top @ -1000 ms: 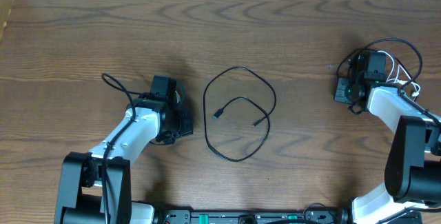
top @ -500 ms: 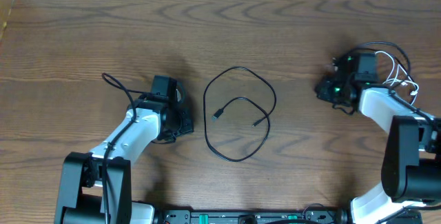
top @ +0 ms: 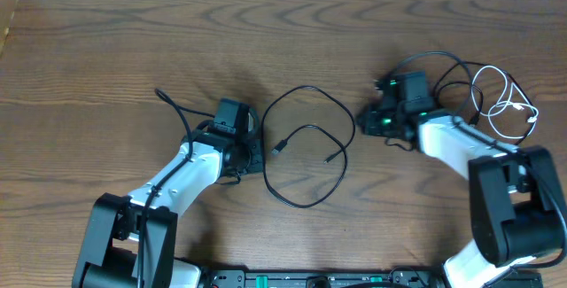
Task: Untangle cables
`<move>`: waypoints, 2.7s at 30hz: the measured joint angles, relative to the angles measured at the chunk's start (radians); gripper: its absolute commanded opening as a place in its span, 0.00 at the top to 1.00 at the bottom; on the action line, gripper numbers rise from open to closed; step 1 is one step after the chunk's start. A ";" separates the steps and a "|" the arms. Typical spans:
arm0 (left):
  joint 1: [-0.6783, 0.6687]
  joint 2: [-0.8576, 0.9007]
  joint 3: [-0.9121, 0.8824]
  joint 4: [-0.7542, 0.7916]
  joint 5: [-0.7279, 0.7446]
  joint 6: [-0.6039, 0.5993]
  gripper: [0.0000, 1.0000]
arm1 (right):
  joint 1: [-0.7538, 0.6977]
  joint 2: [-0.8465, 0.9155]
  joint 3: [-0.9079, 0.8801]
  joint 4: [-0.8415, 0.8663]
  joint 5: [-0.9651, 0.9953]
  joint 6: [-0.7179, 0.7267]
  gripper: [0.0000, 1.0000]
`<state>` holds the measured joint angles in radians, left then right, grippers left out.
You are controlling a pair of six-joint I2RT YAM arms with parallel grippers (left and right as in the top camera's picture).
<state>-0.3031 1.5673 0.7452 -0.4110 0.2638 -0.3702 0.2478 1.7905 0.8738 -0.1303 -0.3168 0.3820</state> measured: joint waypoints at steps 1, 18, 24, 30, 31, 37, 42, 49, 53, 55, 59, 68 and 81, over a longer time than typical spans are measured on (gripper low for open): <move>-0.004 0.000 0.000 0.000 0.000 0.000 0.58 | 0.028 0.000 -0.002 0.022 0.005 0.012 0.48; -0.049 0.000 0.000 0.010 -0.009 0.000 0.57 | 0.270 -0.009 -0.010 0.091 0.286 0.044 0.01; -0.061 0.000 0.000 0.011 -0.029 0.000 0.57 | 0.274 -0.009 -0.011 0.091 0.294 0.044 0.01; -0.061 0.000 0.000 0.011 -0.034 0.000 0.57 | 0.274 -0.009 -0.011 0.081 0.297 0.044 0.01; -0.061 0.000 0.000 0.011 -0.034 0.000 0.57 | 0.274 -0.009 -0.011 0.074 0.297 0.044 0.01; -0.061 0.000 0.000 0.016 -0.034 0.000 0.57 | 0.274 -0.012 -0.002 0.041 0.286 0.066 0.01; -0.061 0.000 0.000 0.018 -0.034 0.000 0.51 | 0.274 -0.013 0.001 0.035 0.280 0.076 0.01; -0.061 0.000 0.000 0.018 -0.034 -0.004 0.50 | 0.274 -0.013 0.001 0.038 0.279 0.082 0.01; -0.061 0.000 0.000 0.018 -0.034 -0.003 0.42 | 0.273 -0.013 0.001 0.039 0.272 0.082 0.01; -0.061 0.000 0.000 0.018 -0.034 -0.008 0.16 | 0.274 -0.013 0.001 0.045 0.251 0.082 0.01; -0.062 -0.005 0.003 0.024 -0.033 -0.005 0.09 | 0.273 -0.013 0.001 0.058 0.200 0.084 0.01; -0.064 -0.008 0.003 0.047 -0.034 -0.008 0.02 | 0.274 -0.014 0.001 0.073 0.129 0.181 0.01; -0.064 -0.007 0.000 0.066 -0.034 -0.008 0.02 | 0.274 -0.019 0.004 0.048 0.193 0.236 0.01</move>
<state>-0.3676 1.5604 0.7456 -0.3454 0.2295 -0.3779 0.5220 1.7714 0.8780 -0.0818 -0.1238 0.6178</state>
